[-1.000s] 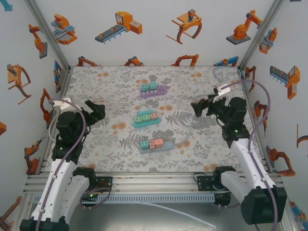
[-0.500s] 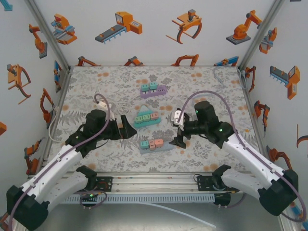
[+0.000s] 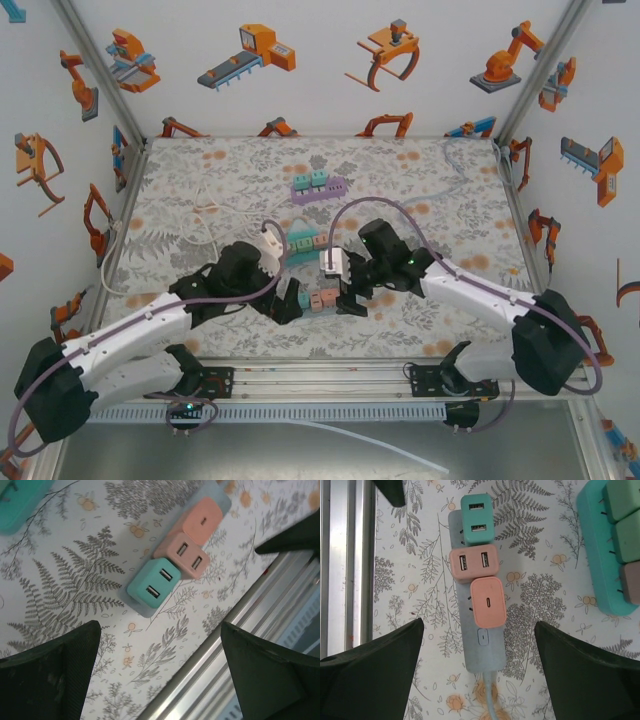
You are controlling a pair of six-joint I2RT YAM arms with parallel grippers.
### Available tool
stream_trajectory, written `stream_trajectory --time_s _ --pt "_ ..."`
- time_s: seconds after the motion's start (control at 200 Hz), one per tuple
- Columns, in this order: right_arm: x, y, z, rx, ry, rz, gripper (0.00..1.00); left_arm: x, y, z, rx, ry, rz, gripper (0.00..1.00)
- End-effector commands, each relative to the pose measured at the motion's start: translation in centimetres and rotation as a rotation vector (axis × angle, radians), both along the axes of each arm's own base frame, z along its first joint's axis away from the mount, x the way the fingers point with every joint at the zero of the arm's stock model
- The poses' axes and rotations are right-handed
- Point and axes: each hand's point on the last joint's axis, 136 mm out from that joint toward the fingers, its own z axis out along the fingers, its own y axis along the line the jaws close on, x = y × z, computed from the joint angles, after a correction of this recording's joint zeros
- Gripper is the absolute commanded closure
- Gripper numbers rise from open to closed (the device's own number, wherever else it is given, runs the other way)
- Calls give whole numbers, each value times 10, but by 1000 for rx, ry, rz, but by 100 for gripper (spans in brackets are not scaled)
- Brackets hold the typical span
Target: Pull the plug off the socket
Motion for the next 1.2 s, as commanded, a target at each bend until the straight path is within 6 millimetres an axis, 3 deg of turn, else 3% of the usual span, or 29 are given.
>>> stream_trajectory --time_s 0.0,0.376,0.581,0.776,0.906,1.021,1.197 --pt "-3 10 -6 22 3 44 22 -10 -1 -7 47 -199 -206 3" --pt "-7 20 -33 -7 59 81 45 -5 -17 -34 7 -461 -341 3" --pt "-8 21 -34 5 57 88 56 -8 -28 -65 47 -402 -422 0" --pt "-11 21 -35 5 74 95 61 -3 -41 -64 -16 -419 -416 8" --pt "-11 22 -40 1 86 90 62 -4 -41 -71 0 -405 -425 19" --pt "-8 24 -43 -4 96 81 62 -4 -41 -74 4 -403 -423 45" --pt "-8 25 -46 -18 124 80 57 -5 -39 -79 19 -399 -435 64"
